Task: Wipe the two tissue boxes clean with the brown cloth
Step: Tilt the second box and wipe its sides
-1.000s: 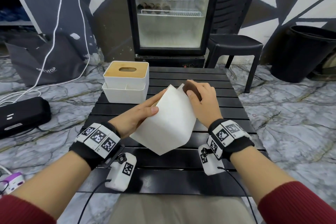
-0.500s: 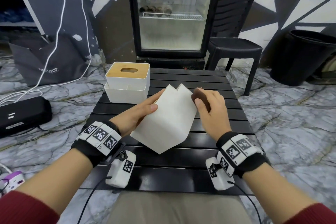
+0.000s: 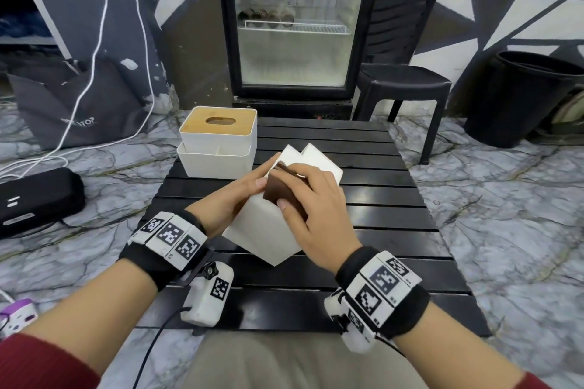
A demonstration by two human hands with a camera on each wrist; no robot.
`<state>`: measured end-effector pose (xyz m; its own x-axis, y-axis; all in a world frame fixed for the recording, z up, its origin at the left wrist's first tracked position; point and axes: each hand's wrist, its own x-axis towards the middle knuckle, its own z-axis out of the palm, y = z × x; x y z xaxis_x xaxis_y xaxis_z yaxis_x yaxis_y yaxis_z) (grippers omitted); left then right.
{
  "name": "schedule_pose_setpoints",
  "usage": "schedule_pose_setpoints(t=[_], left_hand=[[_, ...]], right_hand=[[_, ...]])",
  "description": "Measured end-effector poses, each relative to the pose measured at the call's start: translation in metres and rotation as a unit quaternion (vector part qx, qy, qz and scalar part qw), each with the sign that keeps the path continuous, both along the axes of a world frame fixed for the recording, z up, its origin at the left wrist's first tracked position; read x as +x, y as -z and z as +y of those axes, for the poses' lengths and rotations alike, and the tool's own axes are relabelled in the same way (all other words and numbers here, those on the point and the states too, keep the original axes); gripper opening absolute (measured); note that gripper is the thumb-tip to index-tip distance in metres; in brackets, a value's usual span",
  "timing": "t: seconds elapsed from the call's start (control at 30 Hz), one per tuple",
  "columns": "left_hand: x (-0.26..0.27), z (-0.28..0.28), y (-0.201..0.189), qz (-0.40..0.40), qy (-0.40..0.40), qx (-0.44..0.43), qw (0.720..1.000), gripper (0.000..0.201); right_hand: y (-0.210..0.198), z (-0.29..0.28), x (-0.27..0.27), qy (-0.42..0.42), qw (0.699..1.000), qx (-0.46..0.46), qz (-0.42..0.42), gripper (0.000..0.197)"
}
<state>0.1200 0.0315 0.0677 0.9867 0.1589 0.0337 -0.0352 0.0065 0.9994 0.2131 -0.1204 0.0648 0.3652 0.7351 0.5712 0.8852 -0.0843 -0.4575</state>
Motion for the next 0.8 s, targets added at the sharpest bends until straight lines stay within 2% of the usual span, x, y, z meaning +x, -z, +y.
schedule_pose_setpoints(t=[0.17, 0.3, 0.43, 0.6, 0.8], left_hand=[[0.0, -0.001, -0.004, 0.014, 0.007, 0.003, 1.0, 0.051], [0.001, 0.001, -0.003, 0.015, 0.015, -0.01, 1.0, 0.066], [0.004, 0.004, -0.002, 0.017, 0.022, -0.016, 0.999, 0.073], [0.006, 0.001, -0.005, 0.02, 0.022, -0.012, 0.999, 0.092], [0.003, 0.001, -0.005, 0.015, 0.009, -0.013, 1.0, 0.102]], right_hand=[[0.001, 0.009, 0.021, 0.005, 0.999, -0.003, 0.037, 0.043], [0.001, 0.019, 0.041, 0.024, 0.998, -0.01, 0.051, 0.043], [0.001, 0.025, 0.058, 0.05, 0.996, -0.004, 0.069, 0.044], [0.003, 0.028, 0.079, 0.072, 0.992, -0.014, 0.103, 0.037], [0.006, 0.027, 0.092, 0.071, 0.981, -0.007, 0.179, 0.035]])
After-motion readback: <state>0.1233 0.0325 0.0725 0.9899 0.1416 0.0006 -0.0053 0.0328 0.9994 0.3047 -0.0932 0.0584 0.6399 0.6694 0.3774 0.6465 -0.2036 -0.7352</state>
